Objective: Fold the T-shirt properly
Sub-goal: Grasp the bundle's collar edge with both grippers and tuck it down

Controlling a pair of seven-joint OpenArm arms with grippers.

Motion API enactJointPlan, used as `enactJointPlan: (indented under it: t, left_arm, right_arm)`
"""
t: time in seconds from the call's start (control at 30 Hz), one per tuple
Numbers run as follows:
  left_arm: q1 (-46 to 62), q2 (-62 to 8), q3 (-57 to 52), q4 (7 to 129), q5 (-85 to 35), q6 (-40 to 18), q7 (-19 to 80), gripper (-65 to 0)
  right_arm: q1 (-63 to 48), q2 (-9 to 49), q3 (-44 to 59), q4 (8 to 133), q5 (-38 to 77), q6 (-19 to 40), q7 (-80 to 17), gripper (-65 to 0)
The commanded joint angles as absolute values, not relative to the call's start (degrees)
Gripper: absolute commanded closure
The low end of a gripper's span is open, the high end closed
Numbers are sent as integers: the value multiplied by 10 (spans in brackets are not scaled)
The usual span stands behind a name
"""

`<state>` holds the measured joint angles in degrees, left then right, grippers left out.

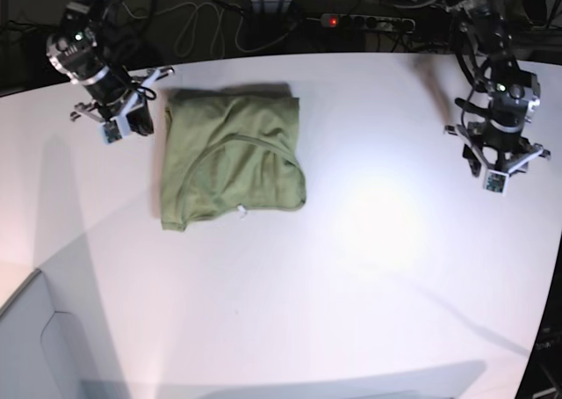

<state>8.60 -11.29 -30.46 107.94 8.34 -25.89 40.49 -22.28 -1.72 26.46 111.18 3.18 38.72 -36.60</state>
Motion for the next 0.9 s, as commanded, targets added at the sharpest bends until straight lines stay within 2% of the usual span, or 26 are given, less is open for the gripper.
enactJointPlan:
  t: [0.0,0.13,0.27,0.37,0.47,0.53,0.67,0.87]
  left_arm:
    - [88,-106,-305,1098,78,-256,393,-247]
    - [100,-44,-304,1136,78,-258,394,-247]
    - [103,34,-303,1160,65,-259,394,-252]
    - [117,75,-291,1161,5,-256,394,-252]
    - [147,88,-255,1161,-65,-255,394,-258]
    - [168,90,-217,1161,-102,-253,394,-284]
    - [201,90,-118,1160,-144,-194,391,-334]
    - [225,90,2,1158,-174,-147,387,-336]
  right_arm:
    - [-227,-18,251,1135,45,400,-354,0]
    - [-216,-22,205,1142,44,400,-353,0]
    - [-194,-24,186,1083,44,400,-353,0]
    - [-186,-22,189,1030,44,400,-348,0]
    - [-191,-16,189,992,44,400,-315,0]
    - [-203,-7,186,976,44,400,-295,0]
    - [-210,-6,186,963,44,400,-276,0]
    - [-210,-5,189,962,44,400,-277,0]
